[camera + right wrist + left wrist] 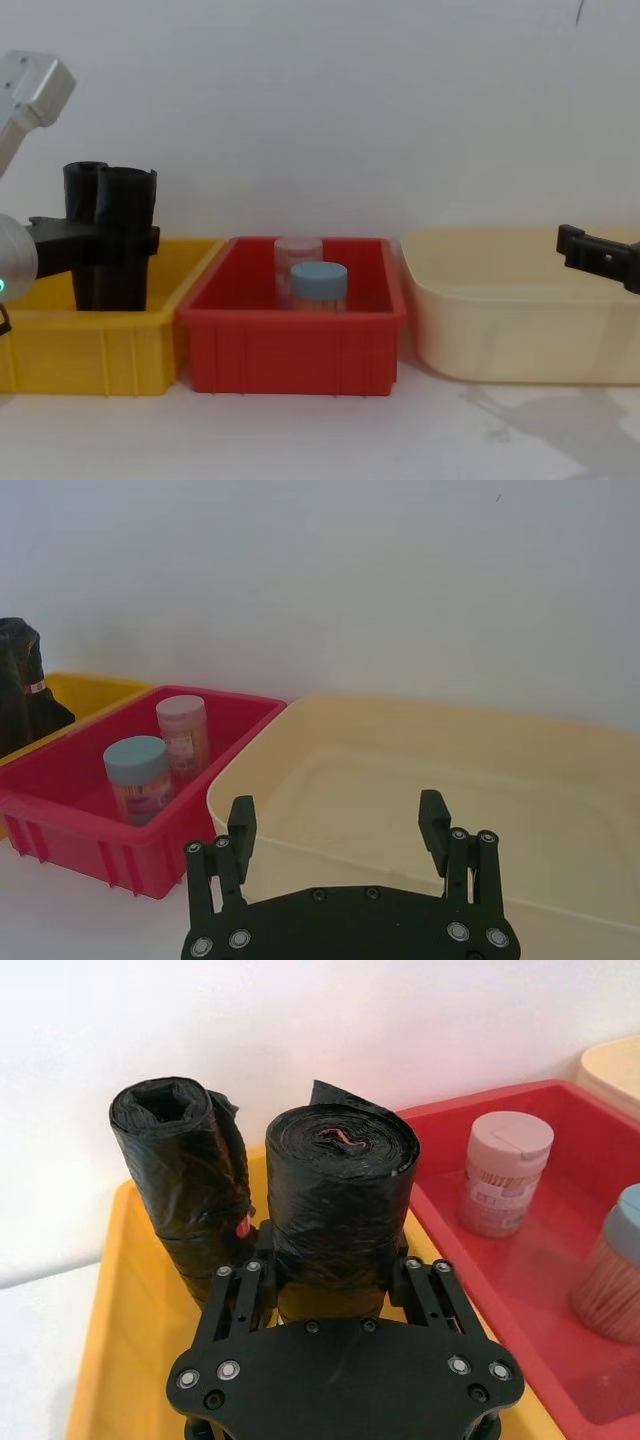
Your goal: Pick up the garbage bag with the one hand and transfer it to the other hand.
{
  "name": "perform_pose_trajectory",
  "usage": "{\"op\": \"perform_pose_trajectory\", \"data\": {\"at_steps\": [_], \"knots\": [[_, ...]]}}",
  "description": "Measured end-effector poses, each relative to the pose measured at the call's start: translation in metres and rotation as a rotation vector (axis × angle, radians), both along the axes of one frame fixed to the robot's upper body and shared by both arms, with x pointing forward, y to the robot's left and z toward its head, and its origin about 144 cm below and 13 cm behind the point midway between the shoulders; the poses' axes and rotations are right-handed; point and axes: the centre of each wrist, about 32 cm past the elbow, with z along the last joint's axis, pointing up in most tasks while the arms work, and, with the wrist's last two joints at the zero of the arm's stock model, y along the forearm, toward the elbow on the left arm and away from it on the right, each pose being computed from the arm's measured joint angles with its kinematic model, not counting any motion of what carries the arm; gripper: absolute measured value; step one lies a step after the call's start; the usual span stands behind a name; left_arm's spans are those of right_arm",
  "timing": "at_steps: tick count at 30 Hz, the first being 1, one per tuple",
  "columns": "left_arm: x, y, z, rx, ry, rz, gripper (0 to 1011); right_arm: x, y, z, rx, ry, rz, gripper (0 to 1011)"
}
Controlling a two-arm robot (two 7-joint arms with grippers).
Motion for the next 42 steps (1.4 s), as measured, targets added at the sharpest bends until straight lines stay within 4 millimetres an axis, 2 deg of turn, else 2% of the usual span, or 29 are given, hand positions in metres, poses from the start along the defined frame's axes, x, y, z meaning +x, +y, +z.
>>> {"op": "perform_pose_trajectory", "data": {"at_steps": [2, 11, 21, 31, 37, 42], "knots": [[0.000, -0.001, 0.000, 0.015, -0.008, 0.009, 555, 0.000, 0.000, 0.000, 0.000, 0.000, 0.000, 1001], [-0.004, -0.005, 0.002, 0.052, -0.039, 0.025, 506, 0.000, 0.000, 0.000, 0.000, 0.000, 0.000, 1001], [-0.009, -0.008, 0.016, 0.080, -0.086, 0.004, 503, 0.000, 0.000, 0.000, 0.000, 0.000, 0.000, 1001], [-0.008, -0.016, 0.050, 0.052, -0.120, -0.073, 503, 0.000, 0.000, 0.000, 0.000, 0.000, 0.000, 1001], [-0.004, -0.029, 0.077, 0.017, -0.137, -0.145, 503, 0.000, 0.000, 0.000, 0.000, 0.000, 0.000, 1001], [0.001, -0.040, 0.093, -0.002, -0.140, -0.198, 503, 0.000, 0.000, 0.000, -0.001, -0.001, 0.002, 1001]]}}
